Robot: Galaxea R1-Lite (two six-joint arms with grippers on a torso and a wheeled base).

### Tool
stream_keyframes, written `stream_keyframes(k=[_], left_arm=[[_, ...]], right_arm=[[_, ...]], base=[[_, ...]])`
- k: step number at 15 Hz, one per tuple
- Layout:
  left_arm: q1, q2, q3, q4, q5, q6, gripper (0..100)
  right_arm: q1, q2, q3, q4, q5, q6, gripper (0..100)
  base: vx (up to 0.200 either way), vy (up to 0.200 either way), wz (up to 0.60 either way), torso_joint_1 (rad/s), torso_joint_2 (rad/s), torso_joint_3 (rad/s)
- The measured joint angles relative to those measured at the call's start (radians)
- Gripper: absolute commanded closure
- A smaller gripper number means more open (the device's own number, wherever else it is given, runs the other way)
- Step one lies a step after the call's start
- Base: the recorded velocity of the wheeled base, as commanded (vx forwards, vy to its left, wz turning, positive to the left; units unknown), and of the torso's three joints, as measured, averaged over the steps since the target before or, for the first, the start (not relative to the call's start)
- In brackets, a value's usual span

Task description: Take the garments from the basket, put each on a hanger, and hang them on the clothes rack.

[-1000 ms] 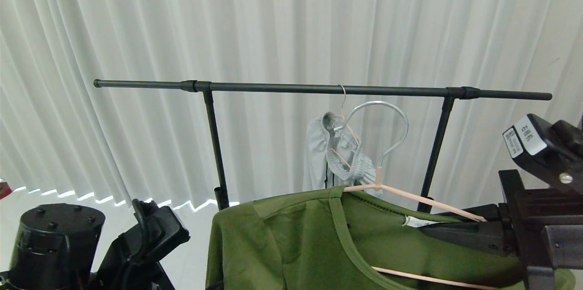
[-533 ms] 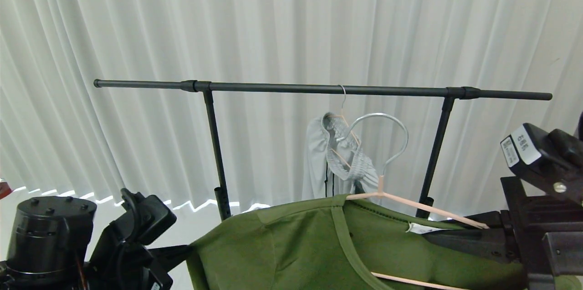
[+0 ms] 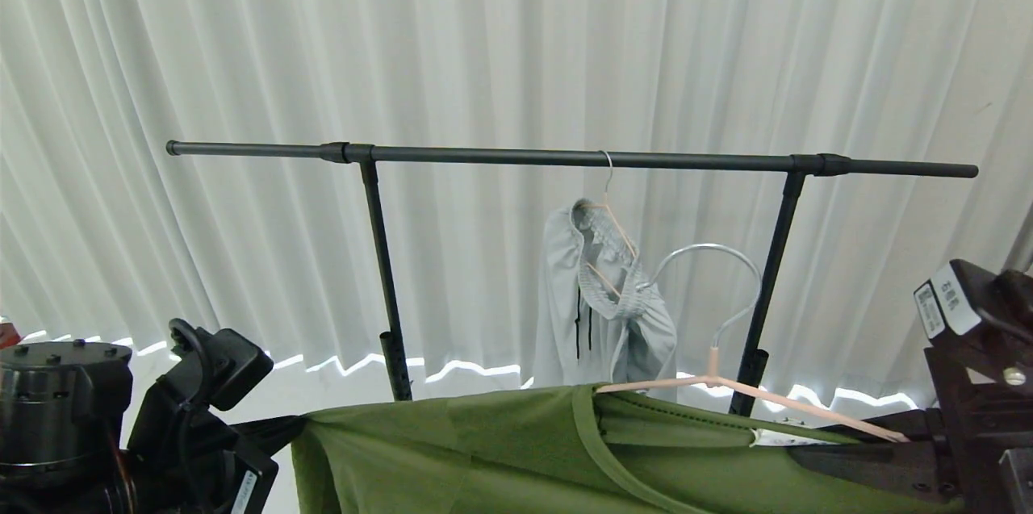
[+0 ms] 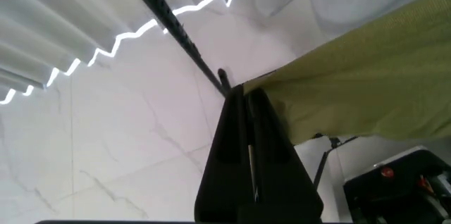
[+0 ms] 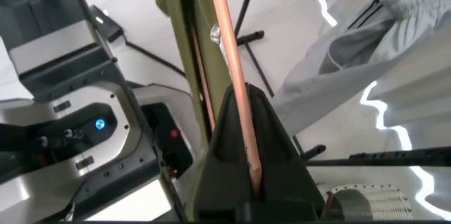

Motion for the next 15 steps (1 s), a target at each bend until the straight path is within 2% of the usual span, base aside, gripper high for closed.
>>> stream_keyframes(k=[1, 2, 4, 7, 12, 15], left_arm=[[-0.008, -0.001, 0.002, 0.000, 0.000, 0.000, 100], [-0.031, -0.005, 0.004, 0.000, 0.000, 0.000, 0], [-0.066, -0.016, 0.010, 0.000, 0.000, -0.002, 0], [-0.080, -0.046, 0.024, -0.001, 0.000, -0.006, 0], [-0.071, -0.108, 0.086, 0.000, 0.021, 0.003, 0], [-0.069, -0.118, 0.095, 0.000, 0.036, 0.005, 0]], right_arm=[[-0.007, -0.003, 0.001, -0.017, 0.000, 0.005, 100], [-0.015, -0.006, 0.001, -0.025, 0.000, 0.009, 100], [-0.037, -0.010, 0.001, -0.019, -0.007, 0.010, 100], [-0.107, -0.024, 0.000, 0.059, -0.081, 0.011, 100], [-0.347, -0.073, 0.003, 0.271, -0.175, 0.018, 100], [-0.466, -0.095, 0.012, 0.331, -0.223, 0.020, 100]], base=[[0.000, 0.000, 0.00, 0.000, 0.00, 0.000], [0.000, 0.000, 0.00, 0.000, 0.00, 0.000], [0.000, 0.000, 0.00, 0.000, 0.00, 0.000], [0.000, 0.000, 0.00, 0.000, 0.00, 0.000], [0.000, 0.000, 0.00, 0.000, 0.00, 0.000], [0.000, 0.000, 0.00, 0.000, 0.00, 0.000]])
